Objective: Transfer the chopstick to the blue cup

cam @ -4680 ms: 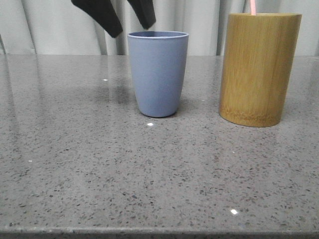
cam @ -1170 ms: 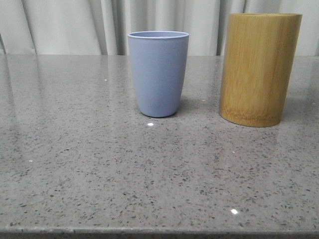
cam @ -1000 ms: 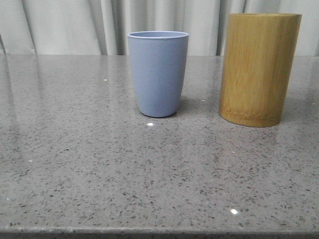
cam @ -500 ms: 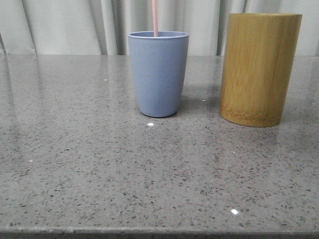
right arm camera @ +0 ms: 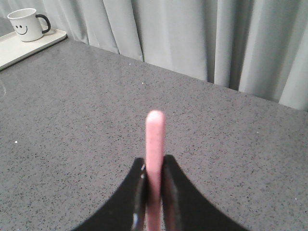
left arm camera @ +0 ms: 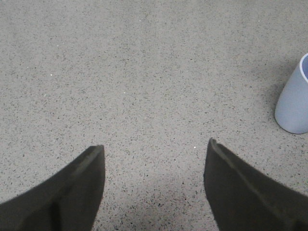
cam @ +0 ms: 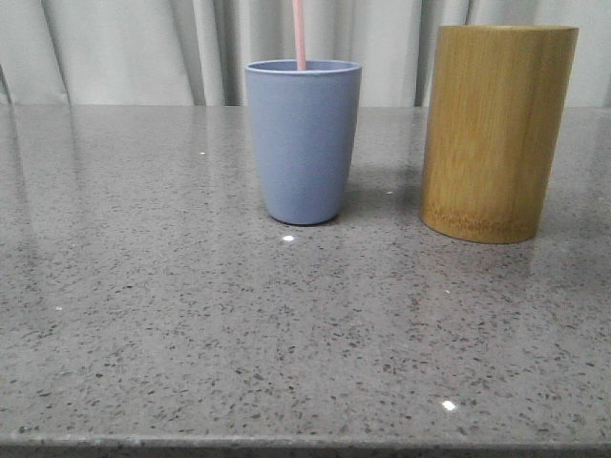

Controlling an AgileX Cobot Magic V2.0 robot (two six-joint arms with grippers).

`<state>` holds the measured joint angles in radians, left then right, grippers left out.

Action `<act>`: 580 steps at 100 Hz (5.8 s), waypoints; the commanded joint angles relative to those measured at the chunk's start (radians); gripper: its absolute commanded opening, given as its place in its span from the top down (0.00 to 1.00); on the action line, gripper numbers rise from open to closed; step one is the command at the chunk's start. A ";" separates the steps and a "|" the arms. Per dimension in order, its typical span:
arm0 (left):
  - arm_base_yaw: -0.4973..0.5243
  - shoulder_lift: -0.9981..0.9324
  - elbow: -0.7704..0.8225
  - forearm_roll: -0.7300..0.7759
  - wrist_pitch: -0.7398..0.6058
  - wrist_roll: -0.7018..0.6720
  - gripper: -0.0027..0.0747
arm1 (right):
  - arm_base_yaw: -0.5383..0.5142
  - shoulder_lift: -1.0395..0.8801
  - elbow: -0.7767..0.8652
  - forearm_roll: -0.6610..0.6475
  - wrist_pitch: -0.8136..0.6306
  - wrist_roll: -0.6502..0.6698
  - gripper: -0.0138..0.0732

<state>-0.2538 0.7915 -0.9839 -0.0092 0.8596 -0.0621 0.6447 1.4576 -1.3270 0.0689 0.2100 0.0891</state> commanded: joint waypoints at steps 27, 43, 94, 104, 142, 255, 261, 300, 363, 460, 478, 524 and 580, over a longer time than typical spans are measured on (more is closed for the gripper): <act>0.002 -0.007 -0.025 -0.008 -0.065 -0.013 0.40 | 0.002 -0.035 -0.027 -0.015 -0.089 -0.012 0.51; 0.002 -0.007 -0.025 -0.008 -0.064 -0.014 0.40 | 0.000 -0.056 -0.027 -0.015 -0.087 -0.012 0.51; 0.002 -0.133 0.000 0.209 -0.082 -0.154 0.40 | -0.165 -0.355 0.202 -0.069 -0.058 -0.012 0.51; 0.002 -0.162 0.024 0.218 -0.082 -0.154 0.40 | -0.212 -0.439 0.277 -0.069 -0.040 -0.012 0.51; 0.002 -0.270 0.121 0.222 -0.084 -0.163 0.41 | -0.382 -0.765 0.501 -0.076 0.054 -0.012 0.51; 0.002 -0.559 0.278 0.237 -0.071 -0.163 0.99 | -0.439 -1.211 0.733 -0.134 0.247 0.005 0.92; 0.002 -0.559 0.278 0.237 -0.071 -0.163 0.99 | -0.439 -1.211 0.733 -0.134 0.248 0.005 0.92; 0.002 -0.559 0.278 0.237 -0.071 -0.163 0.99 | -0.439 -1.211 0.733 -0.134 0.248 0.005 0.92; 0.115 -0.615 0.582 0.199 -0.568 -0.134 0.99 | -0.439 -1.211 0.733 -0.134 0.248 0.005 0.92; 0.222 -0.831 0.995 0.040 -0.785 -0.021 0.99 | -0.439 -1.210 0.733 -0.134 0.248 0.005 0.92; 0.222 -0.831 0.995 0.040 -0.785 -0.021 0.99 | -0.439 -1.210 0.733 -0.134 0.247 0.005 0.92; 0.222 -0.831 0.995 0.040 -0.785 -0.021 0.99 | -0.439 -1.210 0.733 -0.134 0.247 0.005 0.92; 0.222 -0.831 0.995 0.040 -0.785 -0.021 0.99 | -0.462 -1.218 0.913 -0.145 0.035 0.005 0.92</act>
<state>-0.0346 -0.0045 0.0027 0.0411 0.1565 -0.0854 0.2039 0.2343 -0.4324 -0.0615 0.4085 0.0968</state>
